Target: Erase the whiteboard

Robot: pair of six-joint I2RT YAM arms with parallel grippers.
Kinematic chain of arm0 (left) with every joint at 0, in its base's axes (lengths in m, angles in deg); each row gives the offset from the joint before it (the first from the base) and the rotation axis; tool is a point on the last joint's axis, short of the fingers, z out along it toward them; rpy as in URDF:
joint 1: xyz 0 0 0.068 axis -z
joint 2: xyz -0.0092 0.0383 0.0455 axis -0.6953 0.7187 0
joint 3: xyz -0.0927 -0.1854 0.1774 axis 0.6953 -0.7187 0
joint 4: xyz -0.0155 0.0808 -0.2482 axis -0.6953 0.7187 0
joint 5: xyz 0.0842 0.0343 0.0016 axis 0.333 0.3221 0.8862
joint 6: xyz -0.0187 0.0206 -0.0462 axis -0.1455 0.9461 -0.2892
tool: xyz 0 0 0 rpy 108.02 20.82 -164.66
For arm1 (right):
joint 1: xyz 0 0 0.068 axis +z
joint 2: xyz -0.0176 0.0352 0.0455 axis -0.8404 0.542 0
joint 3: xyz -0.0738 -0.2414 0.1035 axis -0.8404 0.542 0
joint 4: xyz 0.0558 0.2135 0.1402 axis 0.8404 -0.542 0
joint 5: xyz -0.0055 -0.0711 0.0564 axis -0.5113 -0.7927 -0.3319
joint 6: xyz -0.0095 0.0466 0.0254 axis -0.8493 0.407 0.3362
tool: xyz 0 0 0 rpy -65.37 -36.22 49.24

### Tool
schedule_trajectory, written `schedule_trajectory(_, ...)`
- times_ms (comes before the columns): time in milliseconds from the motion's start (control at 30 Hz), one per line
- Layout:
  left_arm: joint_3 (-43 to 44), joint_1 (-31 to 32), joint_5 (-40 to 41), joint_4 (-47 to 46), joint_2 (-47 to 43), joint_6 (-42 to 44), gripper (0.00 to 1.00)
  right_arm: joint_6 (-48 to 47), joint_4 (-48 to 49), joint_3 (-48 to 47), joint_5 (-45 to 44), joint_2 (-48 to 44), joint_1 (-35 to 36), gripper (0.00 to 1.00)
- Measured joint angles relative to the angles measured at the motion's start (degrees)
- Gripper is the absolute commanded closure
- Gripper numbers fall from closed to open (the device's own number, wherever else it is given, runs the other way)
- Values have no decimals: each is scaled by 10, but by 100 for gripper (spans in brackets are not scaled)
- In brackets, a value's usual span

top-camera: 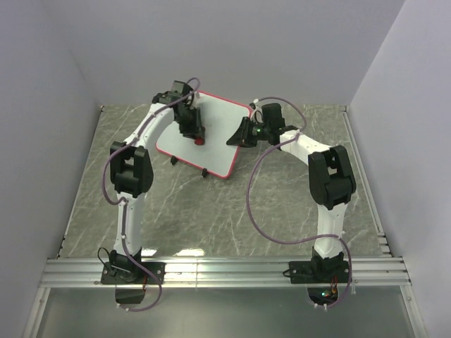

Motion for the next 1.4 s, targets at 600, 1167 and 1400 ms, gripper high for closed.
schedule_trajectory(600,-9,-61,273,66,45,51,100,-7,-3,-5,6,-24,22,100)
schedule_trajectory(1167,-23,32,7,-28,-40,72,100,-5,-3,4,3,-23,15,100)
schedule_trajectory(1400,45,32,-15,13,-1,43,100,1,-3,4,6,-19,9,100)
